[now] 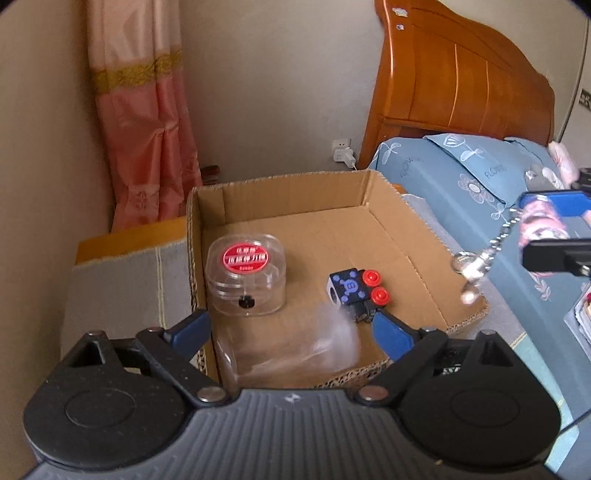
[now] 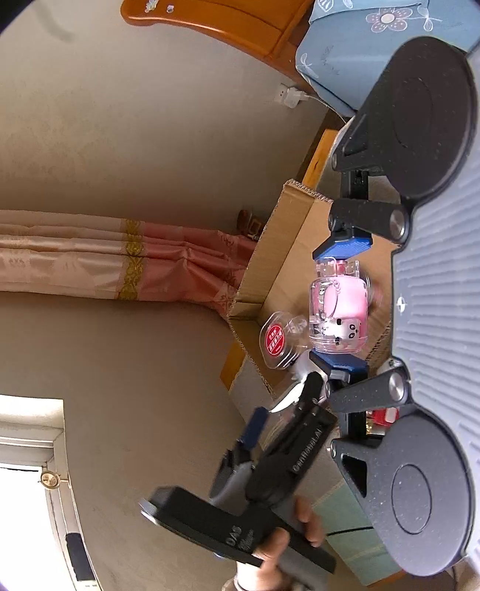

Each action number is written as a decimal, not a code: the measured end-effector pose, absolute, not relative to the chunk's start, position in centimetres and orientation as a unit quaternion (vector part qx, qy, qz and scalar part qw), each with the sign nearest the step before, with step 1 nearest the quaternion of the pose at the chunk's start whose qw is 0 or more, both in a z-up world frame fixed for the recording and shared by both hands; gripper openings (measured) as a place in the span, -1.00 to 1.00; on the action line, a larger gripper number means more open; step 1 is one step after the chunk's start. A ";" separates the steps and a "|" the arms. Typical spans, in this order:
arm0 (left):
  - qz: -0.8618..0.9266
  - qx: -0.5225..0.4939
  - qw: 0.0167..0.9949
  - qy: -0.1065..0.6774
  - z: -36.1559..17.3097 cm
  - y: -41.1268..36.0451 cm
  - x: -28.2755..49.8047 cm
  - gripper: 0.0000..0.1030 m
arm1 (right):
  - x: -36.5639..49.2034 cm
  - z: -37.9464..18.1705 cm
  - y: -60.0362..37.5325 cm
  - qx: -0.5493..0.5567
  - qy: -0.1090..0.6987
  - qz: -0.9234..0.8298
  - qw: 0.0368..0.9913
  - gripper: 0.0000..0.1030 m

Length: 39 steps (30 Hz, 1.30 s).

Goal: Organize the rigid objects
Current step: 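Carry the jar and keychain into the cardboard box and open both tools, then withdraw both tools from the box, moving the right tool toward the grey toy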

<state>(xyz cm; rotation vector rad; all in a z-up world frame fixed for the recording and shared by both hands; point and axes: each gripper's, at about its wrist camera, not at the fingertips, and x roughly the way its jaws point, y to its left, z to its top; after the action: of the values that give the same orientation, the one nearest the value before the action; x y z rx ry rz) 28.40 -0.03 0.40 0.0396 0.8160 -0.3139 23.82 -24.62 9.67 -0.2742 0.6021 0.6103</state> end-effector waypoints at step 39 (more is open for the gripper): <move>-0.140 0.029 0.920 0.365 0.0 3.2 20.7 0.92 | 31.4 6.5 -22.1 -0.096 0.348 0.204 0.910 0.97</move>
<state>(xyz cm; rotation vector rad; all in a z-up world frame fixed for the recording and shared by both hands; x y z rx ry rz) 20.73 3.19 0.02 0.0595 0.7496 -0.2886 31.44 -22.15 6.54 -0.1987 0.7178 0.4211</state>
